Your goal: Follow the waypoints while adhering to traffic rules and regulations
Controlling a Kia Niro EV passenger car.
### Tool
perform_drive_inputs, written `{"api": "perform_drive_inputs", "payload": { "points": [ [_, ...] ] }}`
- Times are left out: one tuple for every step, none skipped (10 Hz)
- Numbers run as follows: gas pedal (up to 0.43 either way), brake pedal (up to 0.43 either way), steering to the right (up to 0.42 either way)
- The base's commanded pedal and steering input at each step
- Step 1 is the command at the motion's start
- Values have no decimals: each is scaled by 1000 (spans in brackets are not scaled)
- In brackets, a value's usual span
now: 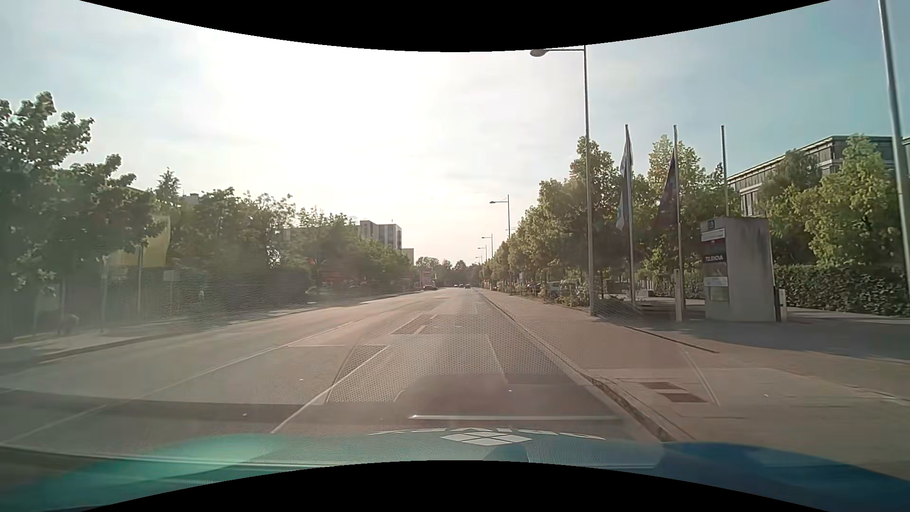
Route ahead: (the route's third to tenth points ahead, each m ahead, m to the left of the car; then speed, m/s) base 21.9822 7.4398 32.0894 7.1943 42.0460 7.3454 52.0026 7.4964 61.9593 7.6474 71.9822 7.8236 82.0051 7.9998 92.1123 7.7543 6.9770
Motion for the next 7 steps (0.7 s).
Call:
{"api": "perform_drive_inputs", "payload": {
  "points": [
    [157,0,-3],
    [157,0,-3],
    [157,0,-3],
    [157,0,-3],
    [157,0,-3],
    [157,0,-3],
    [157,0,-4]
  ]
}}
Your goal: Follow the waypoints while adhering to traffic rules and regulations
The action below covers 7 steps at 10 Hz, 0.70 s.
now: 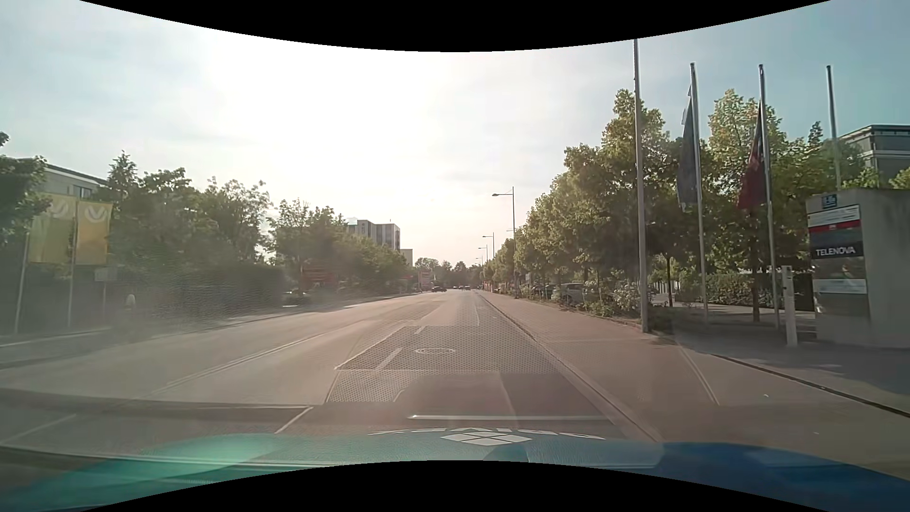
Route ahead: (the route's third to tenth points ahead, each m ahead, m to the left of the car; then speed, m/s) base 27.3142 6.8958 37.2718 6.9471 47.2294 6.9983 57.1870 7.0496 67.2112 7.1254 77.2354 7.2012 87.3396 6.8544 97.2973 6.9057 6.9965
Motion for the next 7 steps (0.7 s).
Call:
{"api": "perform_drive_inputs", "payload": {
  "points": [
    [157,0,-8],
    [157,0,-10],
    [157,0,-9],
    [157,0,-8],
    [150,0,-9],
    [150,0,-8],
    [150,0,-7]
  ]
}}
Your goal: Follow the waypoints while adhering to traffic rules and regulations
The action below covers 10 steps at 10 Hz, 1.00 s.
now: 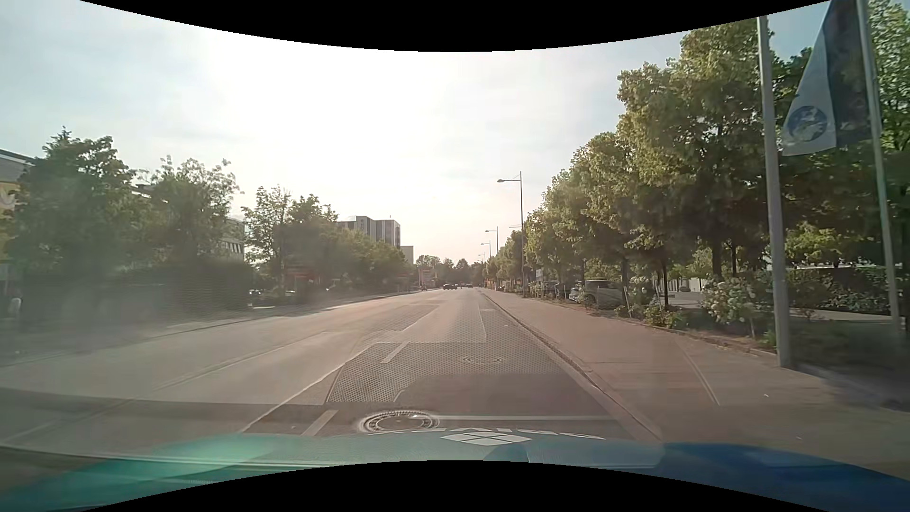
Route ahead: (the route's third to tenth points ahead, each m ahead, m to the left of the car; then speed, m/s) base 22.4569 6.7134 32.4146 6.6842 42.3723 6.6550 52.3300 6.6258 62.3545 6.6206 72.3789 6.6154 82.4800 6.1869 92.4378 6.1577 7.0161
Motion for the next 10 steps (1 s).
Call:
{"api": "perform_drive_inputs", "payload": {
  "points": [
    [150,0,-5],
    [157,0,-5],
    [157,0,-5],
    [157,0,-6],
    [157,0,-6],
    [157,0,-6],
    [157,0,-6],
    [157,0,-6],
    [157,0,-6],
    [157,0,-5]
  ]
}}
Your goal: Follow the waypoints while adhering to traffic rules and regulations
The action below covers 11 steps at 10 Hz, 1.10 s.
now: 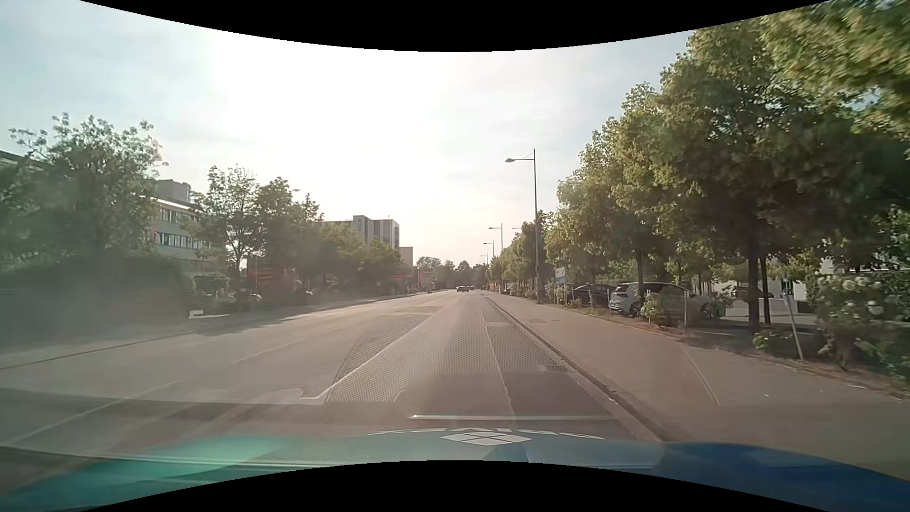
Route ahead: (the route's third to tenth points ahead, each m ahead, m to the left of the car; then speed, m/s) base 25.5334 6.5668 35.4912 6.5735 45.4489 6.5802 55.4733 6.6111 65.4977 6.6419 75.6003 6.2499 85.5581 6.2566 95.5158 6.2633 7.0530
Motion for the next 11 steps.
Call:
{"api": "perform_drive_inputs", "payload": {
  "points": [
    [157,0,-5],
    [157,0,-5],
    [157,0,-4],
    [157,0,-2],
    [157,0,-2],
    [157,0,-3],
    [157,0,-2],
    [157,0,-2],
    [157,0,-3],
    [157,0,-2],
    [157,0,-2]
  ]
}}
